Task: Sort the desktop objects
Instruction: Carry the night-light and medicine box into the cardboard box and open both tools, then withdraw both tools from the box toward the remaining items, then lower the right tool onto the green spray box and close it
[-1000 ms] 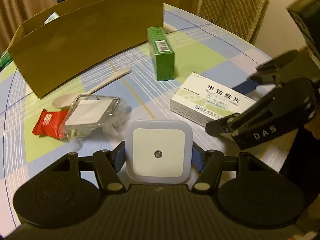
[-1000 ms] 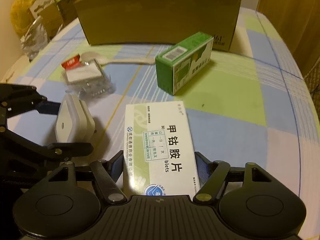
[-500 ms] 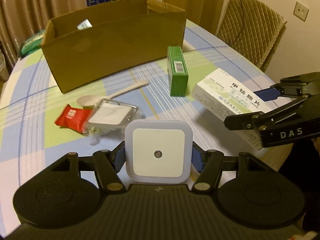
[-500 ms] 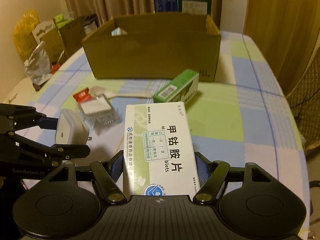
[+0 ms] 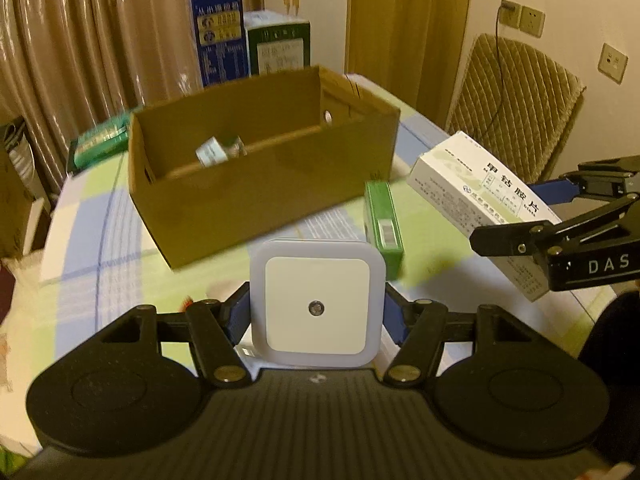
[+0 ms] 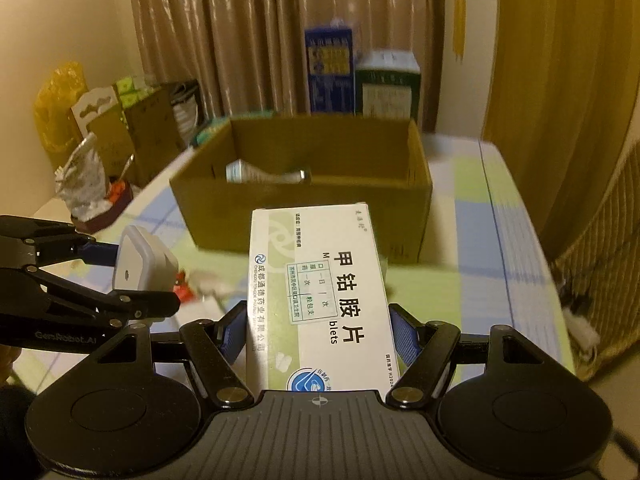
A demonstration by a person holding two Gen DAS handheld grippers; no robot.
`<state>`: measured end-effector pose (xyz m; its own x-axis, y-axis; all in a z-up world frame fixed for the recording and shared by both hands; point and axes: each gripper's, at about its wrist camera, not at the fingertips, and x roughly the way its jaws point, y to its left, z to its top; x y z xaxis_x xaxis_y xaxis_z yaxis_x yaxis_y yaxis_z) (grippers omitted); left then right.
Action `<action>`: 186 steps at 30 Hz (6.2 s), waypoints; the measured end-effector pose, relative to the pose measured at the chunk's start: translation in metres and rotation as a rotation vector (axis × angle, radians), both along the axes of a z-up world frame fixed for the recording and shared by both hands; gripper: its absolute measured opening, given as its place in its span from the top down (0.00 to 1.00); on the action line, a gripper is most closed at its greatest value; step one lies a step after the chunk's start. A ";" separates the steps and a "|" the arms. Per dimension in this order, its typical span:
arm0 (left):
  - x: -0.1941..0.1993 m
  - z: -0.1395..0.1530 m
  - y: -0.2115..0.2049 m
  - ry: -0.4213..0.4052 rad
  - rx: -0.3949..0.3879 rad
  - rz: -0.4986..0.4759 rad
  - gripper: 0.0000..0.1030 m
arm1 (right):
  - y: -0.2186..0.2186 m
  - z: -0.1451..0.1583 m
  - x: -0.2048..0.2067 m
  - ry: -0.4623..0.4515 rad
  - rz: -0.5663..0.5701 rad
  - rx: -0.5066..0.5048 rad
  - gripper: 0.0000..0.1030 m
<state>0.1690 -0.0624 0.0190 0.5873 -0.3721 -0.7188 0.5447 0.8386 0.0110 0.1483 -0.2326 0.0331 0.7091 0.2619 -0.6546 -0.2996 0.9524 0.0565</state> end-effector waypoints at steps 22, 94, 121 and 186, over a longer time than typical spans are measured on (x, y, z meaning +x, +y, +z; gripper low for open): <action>0.162 0.047 -0.020 -0.047 0.010 0.069 0.41 | 0.015 0.023 0.162 -0.016 -0.005 -0.063 0.33; -0.017 0.020 0.066 -0.015 -0.090 0.293 0.06 | 0.023 0.000 -0.023 0.074 -0.107 -0.073 0.05; -0.022 -0.037 0.056 0.051 0.028 0.125 0.07 | 0.001 -0.043 -0.029 0.168 -0.158 -0.004 0.04; 0.043 -0.110 -0.002 0.079 0.057 -0.018 0.24 | 0.002 -0.111 0.046 0.356 -0.055 -0.078 0.74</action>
